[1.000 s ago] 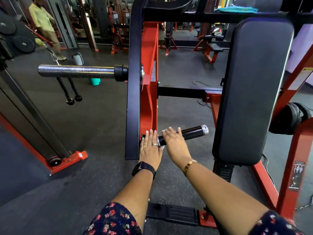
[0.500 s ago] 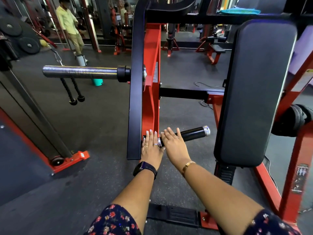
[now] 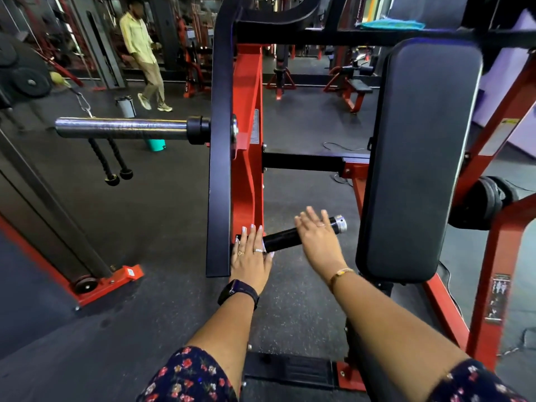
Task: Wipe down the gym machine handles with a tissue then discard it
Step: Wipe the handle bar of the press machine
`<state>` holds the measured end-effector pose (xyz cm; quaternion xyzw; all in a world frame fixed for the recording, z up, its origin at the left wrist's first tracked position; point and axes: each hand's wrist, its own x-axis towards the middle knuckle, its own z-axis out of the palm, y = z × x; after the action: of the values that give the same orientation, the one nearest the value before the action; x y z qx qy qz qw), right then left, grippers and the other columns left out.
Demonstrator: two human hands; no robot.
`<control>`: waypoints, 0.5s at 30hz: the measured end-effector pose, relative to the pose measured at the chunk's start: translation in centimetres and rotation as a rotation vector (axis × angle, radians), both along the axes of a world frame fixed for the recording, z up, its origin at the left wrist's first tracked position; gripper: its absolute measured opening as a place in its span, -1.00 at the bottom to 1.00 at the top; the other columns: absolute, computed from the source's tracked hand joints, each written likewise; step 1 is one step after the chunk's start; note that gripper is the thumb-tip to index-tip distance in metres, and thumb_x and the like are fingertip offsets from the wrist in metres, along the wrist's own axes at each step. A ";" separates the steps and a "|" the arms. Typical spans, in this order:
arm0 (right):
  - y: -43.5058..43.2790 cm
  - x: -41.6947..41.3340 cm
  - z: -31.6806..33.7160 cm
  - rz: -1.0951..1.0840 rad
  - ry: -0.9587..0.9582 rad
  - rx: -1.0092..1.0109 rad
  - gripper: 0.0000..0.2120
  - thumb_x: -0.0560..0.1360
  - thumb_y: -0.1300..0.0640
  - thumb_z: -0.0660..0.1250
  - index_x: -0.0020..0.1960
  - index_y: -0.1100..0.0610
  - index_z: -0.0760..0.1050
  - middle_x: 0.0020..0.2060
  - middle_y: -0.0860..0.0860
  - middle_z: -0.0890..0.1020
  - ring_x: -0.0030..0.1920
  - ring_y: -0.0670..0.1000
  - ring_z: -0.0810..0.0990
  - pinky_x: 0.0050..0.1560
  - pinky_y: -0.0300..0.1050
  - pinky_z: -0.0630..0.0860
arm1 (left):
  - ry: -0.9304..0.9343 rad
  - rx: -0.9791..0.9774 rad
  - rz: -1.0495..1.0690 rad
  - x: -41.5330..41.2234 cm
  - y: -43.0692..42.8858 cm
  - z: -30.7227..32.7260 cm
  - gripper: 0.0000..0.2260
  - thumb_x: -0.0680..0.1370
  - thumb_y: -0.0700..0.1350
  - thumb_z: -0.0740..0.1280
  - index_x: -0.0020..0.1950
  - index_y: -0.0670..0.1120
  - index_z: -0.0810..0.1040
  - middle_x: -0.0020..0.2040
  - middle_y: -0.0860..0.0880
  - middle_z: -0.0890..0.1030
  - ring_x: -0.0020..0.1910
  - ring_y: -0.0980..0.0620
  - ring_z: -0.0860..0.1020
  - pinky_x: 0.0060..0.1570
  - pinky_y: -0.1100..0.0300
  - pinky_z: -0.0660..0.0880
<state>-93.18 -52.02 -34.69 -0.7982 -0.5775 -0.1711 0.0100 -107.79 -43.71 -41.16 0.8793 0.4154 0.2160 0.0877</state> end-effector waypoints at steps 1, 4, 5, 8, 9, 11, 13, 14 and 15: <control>-0.7 1.2 -0.1 -0.052 0.005 0.056 -0.46 0.54 0.40 0.09 0.51 0.25 0.16 0.48 0.15 0.27 0.54 0.15 0.05 0.46 0.11 -0.25 | 0.009 0.002 0.000 0.0 0.0 0.0 -0.41 0.65 0.04 0.15 0.58 -0.05 -0.07 0.60 -0.06 -0.02 0.57 -0.03 -0.13 0.42 0.15 -0.34; -2.9 3.1 -1.0 -0.140 0.018 0.234 -0.34 0.37 0.54 0.25 0.45 0.31 0.28 0.40 0.21 0.40 0.48 0.23 0.21 0.45 0.19 -0.06 | 0.012 0.007 -0.007 0.0 0.1 0.0 -0.41 0.65 0.04 0.14 0.59 -0.05 -0.06 0.60 -0.05 -0.01 0.57 -0.03 -0.14 0.43 0.15 -0.33; -3.3 2.9 -1.6 -0.146 0.033 0.262 -0.28 0.31 0.57 0.28 0.45 0.32 0.28 0.39 0.22 0.40 0.46 0.25 0.24 0.45 0.21 0.00 | 0.001 0.011 -0.009 0.0 0.1 0.0 -0.41 0.65 0.04 0.15 0.59 -0.05 -0.04 0.59 -0.06 0.01 0.57 -0.02 -0.13 0.43 0.14 -0.31; -2.7 0.4 -3.3 -0.096 0.070 0.280 -0.21 0.21 0.58 0.31 0.43 0.34 0.29 0.41 0.25 0.36 0.44 0.24 0.29 0.46 0.24 0.11 | -0.016 0.017 -0.014 0.0 0.2 -0.2 -0.41 0.63 0.03 0.20 0.58 -0.07 0.02 0.58 -0.07 0.07 0.54 0.02 -0.16 0.44 0.12 -0.27; -2.2 -0.8 -3.8 -0.067 0.075 0.268 -0.21 0.20 0.57 0.30 0.43 0.33 0.31 0.42 0.24 0.34 0.44 0.22 0.29 0.45 0.23 0.14 | -0.023 0.019 -0.015 0.0 0.2 -0.3 -0.41 0.63 0.03 0.21 0.58 -0.07 0.05 0.58 -0.07 0.09 0.52 0.04 -0.16 0.45 0.12 -0.25; -1.3 -2.8 -4.7 0.054 0.057 0.215 -0.26 0.21 0.49 0.28 0.40 0.29 0.37 0.42 0.23 0.34 0.44 0.18 0.30 0.41 0.20 0.18 | -0.042 0.027 -0.021 0.1 0.2 -0.2 -0.42 0.61 0.01 0.24 0.57 -0.08 0.10 0.57 -0.06 0.12 0.51 0.07 -0.14 0.46 0.11 -0.22; -0.8 -4.0 -5.4 0.234 -0.005 0.142 -0.32 0.26 0.40 0.27 0.39 0.27 0.39 0.42 0.20 0.35 0.45 0.15 0.29 0.45 0.18 0.16 | -0.026 0.022 -0.037 0.3 0.3 0.0 -0.43 0.63 -0.01 0.20 0.58 -0.07 0.06 0.59 -0.03 0.06 0.51 0.11 -0.18 0.45 0.15 -0.28; -0.8 -4.1 -5.6 0.293 -0.035 0.103 -0.35 0.29 0.36 0.27 0.40 0.25 0.37 0.43 0.18 0.34 0.46 0.14 0.27 0.47 0.18 0.14 | -0.011 0.027 -0.043 0.4 0.3 -0.1 -0.44 0.64 -0.01 0.17 0.58 -0.06 0.03 0.59 -0.01 0.03 0.50 0.12 -0.21 0.44 0.17 -0.31; -1.2 -3.8 -5.7 0.310 -0.063 0.074 -0.35 0.32 0.33 0.26 0.42 0.24 0.35 0.45 0.17 0.32 0.47 0.12 0.24 0.49 0.16 0.12 | -0.005 0.034 -0.045 0.5 0.4 -0.1 -0.44 0.64 0.01 0.14 0.59 -0.06 0.02 0.59 -0.01 0.02 0.50 0.13 -0.21 0.44 0.17 -0.31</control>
<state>-97.01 -53.19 -40.38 -0.6928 -0.6871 -0.2136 0.0475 -107.33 -43.28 -41.30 0.8893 0.3913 0.2231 0.0785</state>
